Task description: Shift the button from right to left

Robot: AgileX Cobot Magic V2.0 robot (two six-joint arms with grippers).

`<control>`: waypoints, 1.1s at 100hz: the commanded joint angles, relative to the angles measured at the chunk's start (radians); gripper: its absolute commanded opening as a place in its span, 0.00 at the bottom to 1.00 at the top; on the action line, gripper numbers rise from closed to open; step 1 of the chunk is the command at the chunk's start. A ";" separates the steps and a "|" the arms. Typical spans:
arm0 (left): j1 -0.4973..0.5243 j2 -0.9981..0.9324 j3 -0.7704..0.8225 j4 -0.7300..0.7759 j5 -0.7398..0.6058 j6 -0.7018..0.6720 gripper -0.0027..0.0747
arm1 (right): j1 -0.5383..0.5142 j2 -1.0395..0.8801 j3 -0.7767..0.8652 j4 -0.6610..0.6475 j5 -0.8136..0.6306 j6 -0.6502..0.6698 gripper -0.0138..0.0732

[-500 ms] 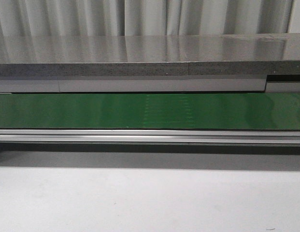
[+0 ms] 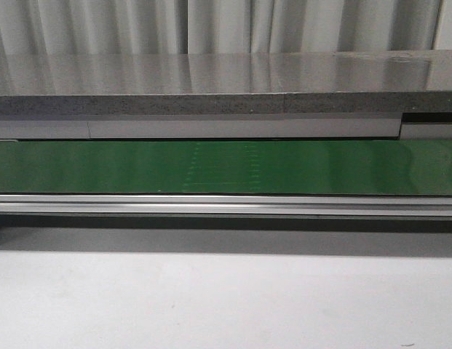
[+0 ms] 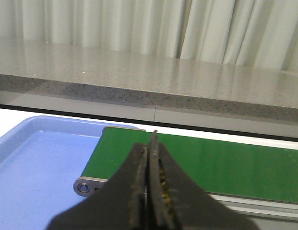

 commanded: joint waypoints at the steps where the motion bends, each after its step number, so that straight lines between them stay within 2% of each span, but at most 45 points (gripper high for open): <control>1: 0.003 -0.032 0.044 -0.001 -0.075 -0.007 0.01 | -0.007 -0.019 -0.014 -0.009 -0.075 -0.003 0.09; 38: 0.003 -0.032 0.044 -0.001 -0.075 -0.007 0.01 | -0.009 -0.019 -0.014 -0.009 -0.123 -0.003 0.09; 47: 0.003 -0.032 0.044 -0.001 -0.075 -0.007 0.01 | -0.009 -0.019 -0.029 0.031 -0.115 -0.003 0.09; 61: 0.003 -0.032 0.044 -0.001 -0.075 -0.007 0.01 | -0.009 -0.005 -0.123 0.129 0.005 -0.003 0.09; 78: 0.003 -0.032 0.044 -0.001 -0.075 -0.007 0.01 | -0.009 0.091 -0.279 0.062 0.204 -0.003 0.09; 110: 0.003 -0.032 0.044 -0.001 -0.075 -0.007 0.01 | -0.009 0.340 -0.541 0.008 0.401 0.001 0.09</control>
